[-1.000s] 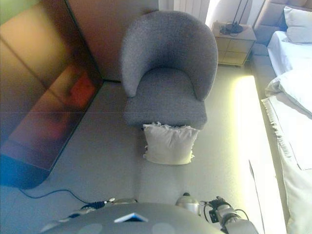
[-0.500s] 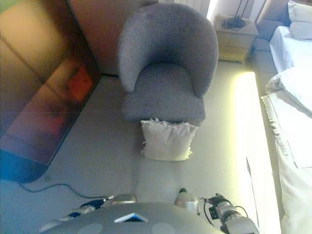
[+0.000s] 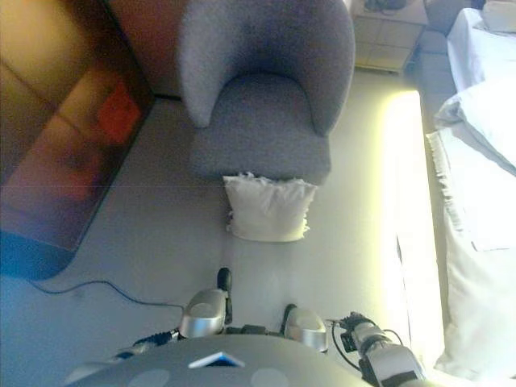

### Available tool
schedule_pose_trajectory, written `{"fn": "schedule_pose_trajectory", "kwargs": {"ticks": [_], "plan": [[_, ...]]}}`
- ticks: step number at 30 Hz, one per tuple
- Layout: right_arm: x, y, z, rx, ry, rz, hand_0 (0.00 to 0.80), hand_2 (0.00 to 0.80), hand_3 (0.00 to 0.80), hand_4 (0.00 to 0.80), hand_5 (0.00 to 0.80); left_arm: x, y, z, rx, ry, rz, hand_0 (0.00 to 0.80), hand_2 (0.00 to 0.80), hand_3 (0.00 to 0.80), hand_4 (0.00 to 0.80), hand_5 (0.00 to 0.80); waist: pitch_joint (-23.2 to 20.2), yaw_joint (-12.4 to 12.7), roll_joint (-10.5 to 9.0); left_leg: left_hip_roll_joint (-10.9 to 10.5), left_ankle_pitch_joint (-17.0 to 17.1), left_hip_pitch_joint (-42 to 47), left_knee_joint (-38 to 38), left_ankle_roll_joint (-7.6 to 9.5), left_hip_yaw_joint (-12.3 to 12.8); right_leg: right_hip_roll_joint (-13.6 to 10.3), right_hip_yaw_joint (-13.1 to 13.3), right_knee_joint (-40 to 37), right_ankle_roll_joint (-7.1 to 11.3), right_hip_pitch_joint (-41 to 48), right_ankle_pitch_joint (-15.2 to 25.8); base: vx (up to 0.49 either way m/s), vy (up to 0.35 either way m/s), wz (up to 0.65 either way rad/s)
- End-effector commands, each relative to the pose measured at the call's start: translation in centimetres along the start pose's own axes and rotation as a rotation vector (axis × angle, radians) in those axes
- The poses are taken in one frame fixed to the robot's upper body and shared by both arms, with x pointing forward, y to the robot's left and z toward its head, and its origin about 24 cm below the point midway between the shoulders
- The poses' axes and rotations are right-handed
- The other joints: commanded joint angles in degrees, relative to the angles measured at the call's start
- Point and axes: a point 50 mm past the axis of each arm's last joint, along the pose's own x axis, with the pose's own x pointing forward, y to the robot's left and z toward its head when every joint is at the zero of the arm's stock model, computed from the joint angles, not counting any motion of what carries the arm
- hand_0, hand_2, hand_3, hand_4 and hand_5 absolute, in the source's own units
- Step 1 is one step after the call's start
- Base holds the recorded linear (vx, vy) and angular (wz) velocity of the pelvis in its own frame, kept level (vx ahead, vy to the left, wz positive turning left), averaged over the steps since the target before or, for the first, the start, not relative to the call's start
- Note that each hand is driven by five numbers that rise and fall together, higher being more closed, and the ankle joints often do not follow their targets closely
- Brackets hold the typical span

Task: Pick up the cushion and take it to the sofa

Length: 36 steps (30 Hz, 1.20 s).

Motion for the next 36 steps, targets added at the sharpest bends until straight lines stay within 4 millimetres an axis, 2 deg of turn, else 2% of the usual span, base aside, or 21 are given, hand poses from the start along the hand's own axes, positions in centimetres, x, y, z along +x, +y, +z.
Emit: {"fn": "schedule_pose_trajectory", "kwargs": {"ticks": [1, 3, 5, 6, 7, 8, 10, 11, 12, 14, 16, 18, 23, 26, 28, 31, 34, 36], "plan": [[0.0, -0.9, 0.4, -0.034, 0.009, -0.042, 0.0, 0.0, 0.0, 0.0, 0.0, 0.2, 2.2, -1.7, 0.0, 0.03, 0.056, 0.0, 0.0, 0.0, 0.0, 0.0, -2.6, 3.3, -0.61, 1.3, 10.8, -10.2, 0.3, -0.18, -0.9, 0.9, -1.0, 2.5, 4.6, 15.4, -9.4, 0.584, 0.225, -0.29], [0.0, -0.7, 0.2, -0.022, 0.029, -0.045, 0.0, 0.0, 0.0, 0.0, 0.0, 0.2, 2.4, -1.7, -0.004, 0.036, 0.062, 0.0, 0.0, 0.0, 0.0, 0.0, -3.6, 3.8, -0.91, 1.1, 9.3, -11.1, 2.0, 0.49, -1.2, -1.4, -1.8, 5.3, 6.05, 16.0, -9.6, 0.587, 0.25, -0.54], [0.0, -0.4, 0.0, 0.018, 0.029, -0.03, 0.0, 0.0, 0.0, 0.0, 0.0, 0.2, 2.6, -1.0, 0.036, 0.006, 0.074, 0.0, 0.0, 0.0, 0.0, 0.0, -4.6, 4.1, -1.76, -0.4, 8.0, -12.6, 5.1, 1.99, -1.6, -3.5, -2.1, 9.8, 8.1, 16.3, -6.8, 0.539, 0.246, -0.32], [0.0, -0.2, 0.0, 0.024, 0.017, -0.022, 0.0, 0.0, 0.0, 0.0, 0.0, 0.2, 2.7, -0.4, 0.042, -0.01, 0.076, 0.0, 0.0, 0.0, 0.0, 0.0, -5.3, 4.1, -2.68, -1.9, 5.8, -13.0, 7.3, 4.08, -1.3, -5.0, -2.7, 13.7, 9.56, 15.3, -2.0, 0.492, 0.243, -0.11], [0.0, -0.1, 0.3, 0.028, -0.009, -0.014, 0.0, 0.0, 0.0, 0.0, 0.0, 0.2, 2.9, 0.1, 0.04, -0.029, 0.085, 0.0, 0.0, 0.0, 0.0, 0.0, -6.0, 4.2, -3.4, -3.4, 4.6, -12.7, 7.7, 5.63, -2.1, -6.5, -2.7, 18.5, 10.96, 13.9, 5.4, 0.438, 0.233, -0.1], [0.0, 0.0, 0.6, 0.033, -0.03, -0.01, 0.0, 0.0, 0.0, 0.0, 0.0, 0.1, 3.0, 0.7, 0.039, -0.04, 0.093, 0.0, 0.0, 0.0, 0.0, 0.0, -6.5, 3.9, -3.45, -4.2, 3.6, -11.6, 7.8, 6.58, -2.0, -7.2, -3.2, 23.0, 11.5, 11.6, 9.8, 0.418, 0.224, -0.18], [-0.1, 0.1, 1.6, 0.031, -0.081, -0.005, 0.0, 0.0, 0.0, 0.0, 0.0, 0.0, 3.5, 1.6, 0.055, -0.061, 0.106, 0.0, 0.0, 0.0, 0.0, 0.0, -6.8, 2.9, -2.87, -5.3, 2.1, -8.8, 7.2, 7.73, -2.7, -7.9, -3.5, 30.0, 11.32, 6.1, 14.7, 0.384, 0.207, 0.0], [-0.2, 0.1, 2.3, 0.017, -0.114, -0.008, 0.0, 0.0, 0.0, 0.0, 0.0, 0.0, 3.6, 2.2, 0.062, -0.075, 0.113, 0.0, 0.0, 0.0, 0.0, 0.0, -6.7, 1.9, -2.54, -6.0, 1.4, -6.7, 6.4, 8.15, -2.9, -7.8, -3.9, 32.7, 10.85, 1.9, 15.3, 0.384, 0.198, 0.1], [-0.3, 0.0, 3.0, 0.005, -0.141, -0.012, 0.0, 0.0, 0.0, 0.0, 0.0, -0.1, 3.7, 3.0, 0.06, -0.09, 0.122, 0.0, 0.0, 0.0, 0.0, 0.0, -6.3, 0.7, -2.02, -6.5, 1.0, -4.6, 5.3, 8.43, -3.2, -6.7, -4.9, 32.5, 10.1, -2.1, 13.9, 0.358, 0.168, 0.12], [-0.4, -0.1, 3.9, 0.02, -0.154, -0.014, 0.0, 0.0, 0.0, 0.0, 0.0, -0.3, 3.8, 4.3, 0.047, -0.116, 0.132, 0.0, 0.0, 0.0, 0.0, 0.0, -5.5, -0.8, -1.87, -7.2, 0.5, -2.3, 4.2, 8.55, -2.6, -5.3, -8.1, 28.5, 9.43, -5.6, 10.3, 0.273, 0.081, 0.29], [-0.4, 0.0, 4.3, 0.053, -0.147, -0.017, 0.0, 0.0, 0.0, 0.0, 0.0, -0.5, 3.6, 5.3, 0.026, -0.125, 0.126, 0.0, 0.0, 0.0, 0.0, 0.0, -4.5, -2.2, -1.5, -7.1, -0.4, 1.1, 2.6, 8.2, -2.2, -5.5, -11.8, 23.1, 8.99, -10.3, 8.8, 0.187, 0.003, 0.11], [-0.5, -0.1, 4.4, 0.083, -0.156, -0.026, 0.0, 0.0, 0.0, 0.0, 0.0, -0.6, 3.2, 5.8, 0.013, -0.122, 0.119, 0.0, 0.0, 0.0, 0.0, 0.0, -3.4, -3.6, -1.14, -6.6, -1.1, 4.4, 0.9, 7.38, -2.8, -5.4, -13.1, 19.8, 8.59, -13.4, 8.3, 0.13, -0.047, 0.0], [-0.4, -0.1, 4.0, 0.111, -0.177, -0.031, 0.0, 0.0, 0.0, 0.0, 0.0, -0.4, 2.8, 4.6, 0.017, -0.084, 0.113, 0.0, 0.0, 0.0, 0.0, 0.0, -2.9, -5.8, -2.42, -6.2, -3.1, 8.6, -0.7, 5.77, -3.3, -5.8, -12.0, 7.5, 9.67, -13.1, 11.2, 0.191, -0.102, 0.08], [-0.4, 0.1, 3.6, 0.089, -0.178, -0.022, 0.0, 0.0, 0.0, 0.0, 0.0, -0.3, 3.0, 3.7, 0.008, -0.075, 0.13, 0.0, 0.0, 0.0, 0.0, 0.0, -3.5, -6.5, -3.28, -5.9, -5.5, 11.3, -0.6, 5.36, -3.3, -6.5, -12.2, 3.8, 10.33, -13.1, 13.1, 0.236, -0.132, -0.18], [-0.4, 0.2, 3.5, 0.087, -0.175, -0.02, 0.0, 0.0, 0.0, 0.0, 0.0, -0.2, 3.1, 3.6, 0.006, -0.077, 0.136, 0.0, 0.0, 0.0, 0.0, 0.0, -3.7, -6.8, -3.5, -5.6, -6.3, 12.2, -0.6, 5.15, -3.2, -6.8, -12.3, 2.7, 10.57, -13.0, 13.8, 0.226, -0.167, -0.11], [-0.3, 0.4, 3.1, 0.069, -0.171, -0.021, 0.0, 0.0, 0.0, 0.0, 0.0, -0.2, 3.3, 3.2, 0.001, -0.076, 0.147, 0.0, 0.0, 0.0, 0.0, 0.0, -4.2, -7.4, -3.94, -4.5, -8.2, 13.6, 0.4, 4.55, -3.8, -7.5, -10.8, 1.6, 10.89, -12.6, 14.3, 0.223, -0.21, -0.04], [-0.3, 0.4, 3.0, 0.035, -0.169, -0.022, 0.0, 0.0, 0.0, 0.0, 0.0, -0.2, 3.3, 3.0, -0.008, -0.075, 0.157, 0.0, 0.0, 0.0, 0.0, 0.0, -4.4, -7.4, -4.04, -3.1, -8.9, 13.7, 1.5, 3.87, -4.5, -6.6, -9.9, 1.5, 10.11, -11.6, 13.1, 0.21, -0.254, 0.11], [-0.3, 0.2, 3.0, 0.015, -0.159, -0.018, 0.0, 0.0, 0.0, 0.0, 0.0, -0.2, 3.1, 3.3, -0.022, -0.089, 0.167, 0.0, 0.0, 0.0, 0.0, 0.0, -4.3, -6.9, -4.2, -1.7, -8.6, 12.9, 2.9, 2.94, -4.7, -5.9, -10.6, 1.3, 9.31, -10.2, 12.2, 0.172, -0.275, 0.18]]}}
